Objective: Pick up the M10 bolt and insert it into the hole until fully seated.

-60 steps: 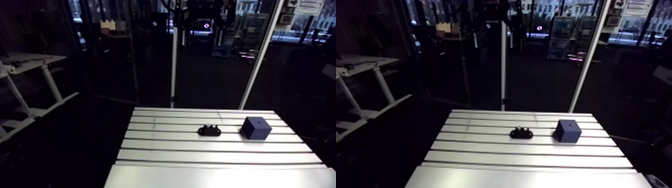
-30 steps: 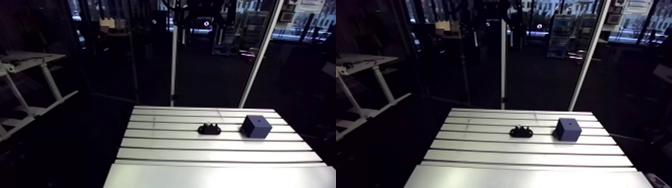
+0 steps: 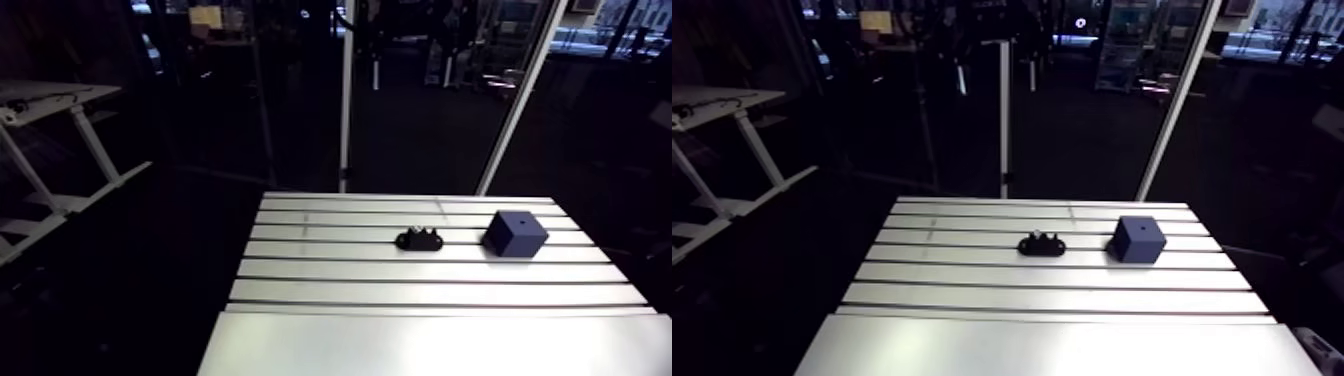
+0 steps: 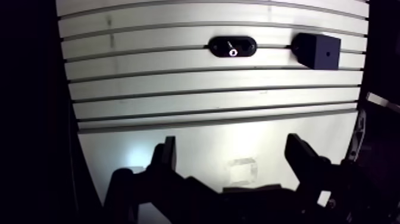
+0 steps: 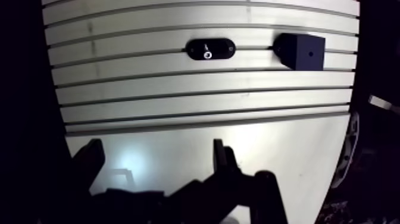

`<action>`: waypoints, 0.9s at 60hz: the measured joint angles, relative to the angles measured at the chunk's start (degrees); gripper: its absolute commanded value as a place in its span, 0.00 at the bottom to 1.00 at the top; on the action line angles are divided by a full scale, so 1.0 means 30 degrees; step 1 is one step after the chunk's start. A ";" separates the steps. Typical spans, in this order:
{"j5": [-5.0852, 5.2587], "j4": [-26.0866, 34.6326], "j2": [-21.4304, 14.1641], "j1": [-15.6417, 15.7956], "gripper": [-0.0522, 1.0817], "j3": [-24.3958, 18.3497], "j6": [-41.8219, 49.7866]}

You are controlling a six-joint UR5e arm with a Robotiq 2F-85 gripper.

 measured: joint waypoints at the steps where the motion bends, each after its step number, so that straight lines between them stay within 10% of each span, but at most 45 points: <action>1: 0.0000 -0.0105 0.0068 -0.0034 0.06 0.0045 -0.0111; 54: 0.0536 -0.4929 0.2818 -0.1516 0.06 0.2440 -0.2540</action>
